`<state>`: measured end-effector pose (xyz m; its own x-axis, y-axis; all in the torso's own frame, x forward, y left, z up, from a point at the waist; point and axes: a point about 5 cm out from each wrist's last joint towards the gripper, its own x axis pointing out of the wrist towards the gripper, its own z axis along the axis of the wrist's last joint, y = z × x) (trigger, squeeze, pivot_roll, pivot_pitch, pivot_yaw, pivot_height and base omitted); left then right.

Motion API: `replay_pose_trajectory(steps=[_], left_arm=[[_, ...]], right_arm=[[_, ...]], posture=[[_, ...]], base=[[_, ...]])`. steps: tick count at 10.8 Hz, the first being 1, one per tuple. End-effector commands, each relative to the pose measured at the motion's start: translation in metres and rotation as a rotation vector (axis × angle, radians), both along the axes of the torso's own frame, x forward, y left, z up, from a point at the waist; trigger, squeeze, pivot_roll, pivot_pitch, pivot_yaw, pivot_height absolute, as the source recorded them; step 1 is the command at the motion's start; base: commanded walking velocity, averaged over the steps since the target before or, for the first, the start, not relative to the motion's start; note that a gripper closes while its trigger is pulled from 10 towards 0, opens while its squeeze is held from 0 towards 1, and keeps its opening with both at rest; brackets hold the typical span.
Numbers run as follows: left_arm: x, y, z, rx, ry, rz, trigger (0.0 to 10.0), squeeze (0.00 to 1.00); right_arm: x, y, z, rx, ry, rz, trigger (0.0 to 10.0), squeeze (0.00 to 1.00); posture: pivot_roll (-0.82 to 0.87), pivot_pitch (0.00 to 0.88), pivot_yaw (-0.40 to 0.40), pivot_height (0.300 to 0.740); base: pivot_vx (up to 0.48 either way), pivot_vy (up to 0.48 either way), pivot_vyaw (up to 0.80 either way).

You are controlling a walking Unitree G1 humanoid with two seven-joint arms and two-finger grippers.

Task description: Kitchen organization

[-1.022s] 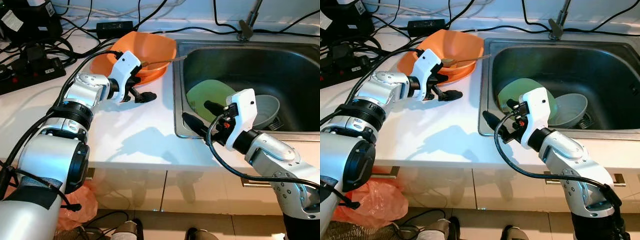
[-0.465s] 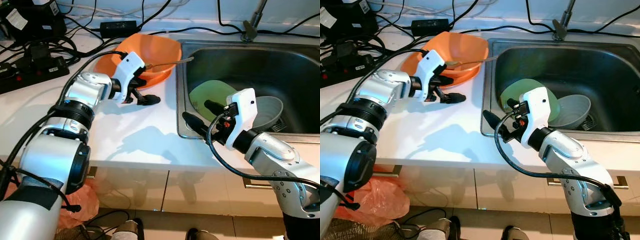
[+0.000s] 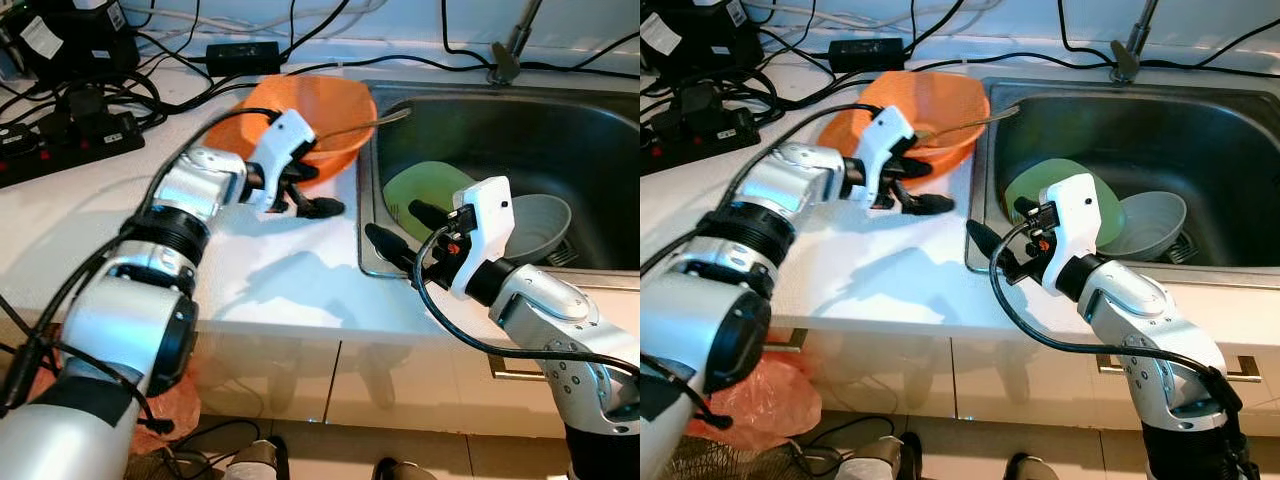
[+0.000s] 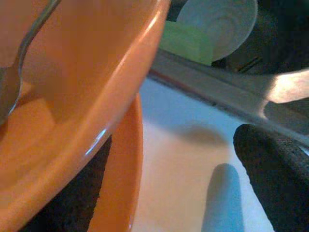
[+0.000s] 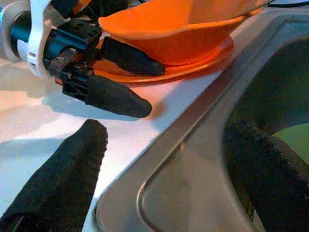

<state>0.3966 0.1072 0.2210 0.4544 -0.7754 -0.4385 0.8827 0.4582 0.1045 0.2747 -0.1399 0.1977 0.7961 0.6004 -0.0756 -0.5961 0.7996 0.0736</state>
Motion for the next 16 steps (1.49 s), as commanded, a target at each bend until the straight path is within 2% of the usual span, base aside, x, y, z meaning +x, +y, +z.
replay_pose_trajectory(steps=[1, 3, 5, 8, 12, 16], left_arm=[[-0.010, -0.005, -0.028, 0.039, 0.129, -0.062, 10.0, 0.00], [-0.013, -0.011, -0.030, 0.039, 0.134, -0.095, 10.0, 0.00], [-0.017, -0.008, -0.034, 0.037, 0.145, -0.097, 10.0, 0.00], [-0.028, 0.014, -0.046, 0.026, 0.184, -0.046, 10.0, 0.00], [-0.043, 0.028, -0.039, -0.005, 0.172, 0.002, 10.0, 0.00], [-0.062, 0.027, -0.032, -0.014, 0.164, 0.000, 10.0, 0.00]], right_arm=[[0.001, 0.001, 0.004, -0.006, -0.024, 0.000, 10.0, 0.00], [0.002, 0.001, 0.004, -0.006, -0.027, -0.001, 10.0, 0.00], [0.003, 0.001, 0.004, -0.006, -0.028, 0.000, 10.0, 0.00], [0.007, 0.003, 0.003, -0.003, -0.031, 0.009, 10.0, 0.00], [0.013, 0.005, 0.004, 0.002, -0.043, 0.013, 10.0, 0.00], [0.017, 0.005, 0.004, 0.005, -0.057, 0.012, 10.0, 0.00]], posture=[[-0.03, 0.120, 0.030, 0.740], [-0.03, 0.118, 0.029, 0.740], [-0.02, 0.115, 0.028, 0.740], [0.00, 0.108, 0.020, 0.740], [0.03, 0.089, 0.024, 0.740], [0.05, 0.072, 0.028, 0.740]], base=[[0.000, 0.000, 0.00], [0.000, 0.000, 0.00], [0.000, 0.000, 0.00], [0.000, 0.000, 0.00], [0.000, 0.000, 0.00], [0.000, 0.000, 0.00]])
